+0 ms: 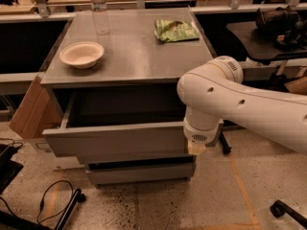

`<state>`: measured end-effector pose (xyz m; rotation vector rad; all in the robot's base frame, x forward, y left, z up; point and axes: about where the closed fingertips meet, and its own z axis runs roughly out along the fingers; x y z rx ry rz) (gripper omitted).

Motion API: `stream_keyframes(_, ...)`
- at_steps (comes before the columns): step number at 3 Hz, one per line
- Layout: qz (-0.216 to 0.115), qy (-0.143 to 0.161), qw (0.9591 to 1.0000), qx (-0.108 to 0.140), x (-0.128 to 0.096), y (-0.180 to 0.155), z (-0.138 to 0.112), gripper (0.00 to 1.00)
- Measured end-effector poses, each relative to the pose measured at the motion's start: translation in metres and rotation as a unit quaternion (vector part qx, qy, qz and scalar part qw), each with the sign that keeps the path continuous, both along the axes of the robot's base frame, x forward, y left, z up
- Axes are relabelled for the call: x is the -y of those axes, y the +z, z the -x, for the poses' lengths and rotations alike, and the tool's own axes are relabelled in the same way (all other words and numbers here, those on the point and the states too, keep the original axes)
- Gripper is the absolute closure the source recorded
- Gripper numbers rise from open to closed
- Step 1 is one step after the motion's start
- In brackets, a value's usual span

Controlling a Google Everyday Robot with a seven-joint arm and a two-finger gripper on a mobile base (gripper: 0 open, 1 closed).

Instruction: Open top drawer

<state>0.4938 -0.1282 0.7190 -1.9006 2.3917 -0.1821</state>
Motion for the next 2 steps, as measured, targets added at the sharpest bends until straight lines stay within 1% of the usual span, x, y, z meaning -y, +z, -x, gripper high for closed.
stream_keyframes(1, -0.001, 0.002, 1.0, -0.004, -0.0067, 0.0195, 0.0253, 0.92)
stream_keyframes(2, -0.001, 0.002, 1.0, -0.002, -0.0065, 0.0205, 0.0255, 0.9)
